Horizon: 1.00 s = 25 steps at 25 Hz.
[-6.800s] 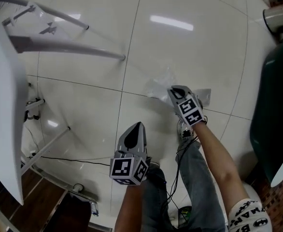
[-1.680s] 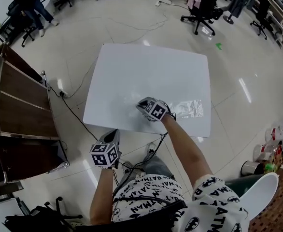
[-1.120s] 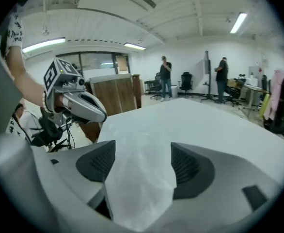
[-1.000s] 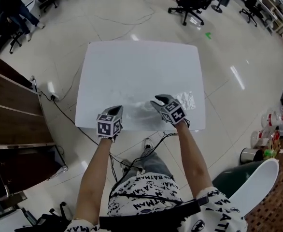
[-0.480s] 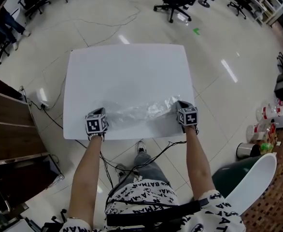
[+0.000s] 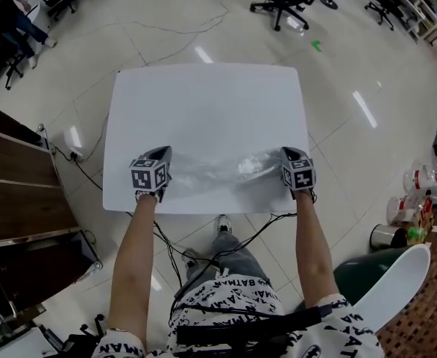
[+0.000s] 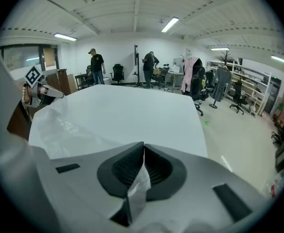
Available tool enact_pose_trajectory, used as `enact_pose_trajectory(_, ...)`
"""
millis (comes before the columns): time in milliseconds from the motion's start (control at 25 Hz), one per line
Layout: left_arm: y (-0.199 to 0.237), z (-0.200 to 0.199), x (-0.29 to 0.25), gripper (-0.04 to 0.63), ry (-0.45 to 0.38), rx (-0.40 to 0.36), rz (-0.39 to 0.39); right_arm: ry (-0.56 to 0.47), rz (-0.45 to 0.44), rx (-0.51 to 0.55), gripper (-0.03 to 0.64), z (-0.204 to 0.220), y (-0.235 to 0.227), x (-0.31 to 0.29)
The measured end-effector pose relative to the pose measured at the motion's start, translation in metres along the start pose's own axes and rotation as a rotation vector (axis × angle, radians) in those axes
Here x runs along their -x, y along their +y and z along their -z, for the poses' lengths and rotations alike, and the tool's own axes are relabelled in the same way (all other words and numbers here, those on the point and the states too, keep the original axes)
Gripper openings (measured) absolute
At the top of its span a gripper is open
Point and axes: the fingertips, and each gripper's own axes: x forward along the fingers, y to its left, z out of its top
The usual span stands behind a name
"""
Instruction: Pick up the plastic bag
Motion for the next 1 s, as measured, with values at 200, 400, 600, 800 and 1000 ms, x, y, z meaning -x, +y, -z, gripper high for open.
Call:
enact_pose_trajectory(200, 0.038, 0.041, -0.025, 0.002, 0.191, -0.053, -0.143, 0.058, 0.031, -0.047, 0.000, 0.016, -0.008, -0.013)
enact_pose_trajectory(400, 0.047, 0.017, -0.012, 0.002, 0.063, 0.035, -0.149, -0.007, 0.007, -0.078, 0.028, 0.007, -0.016, -0.005)
enact_pose_trajectory(600, 0.016, -0.003, 0.054, 0.002, -0.135, 0.050, -0.029, -0.097, -0.036, -0.073, 0.031, 0.013, -0.005, 0.039)
enact_pose_trajectory(800, -0.015, 0.078, 0.073, 0.002, 0.019, 0.027, 0.030, -0.032, -0.076, -0.079, 0.031, 0.049, 0.014, 0.045)
enact_pose_trajectory(1000, -0.002, 0.136, 0.073, 0.002, 0.143, 0.026, -0.060, 0.021, -0.057, -0.082, 0.011, 0.066, 0.017, 0.036)
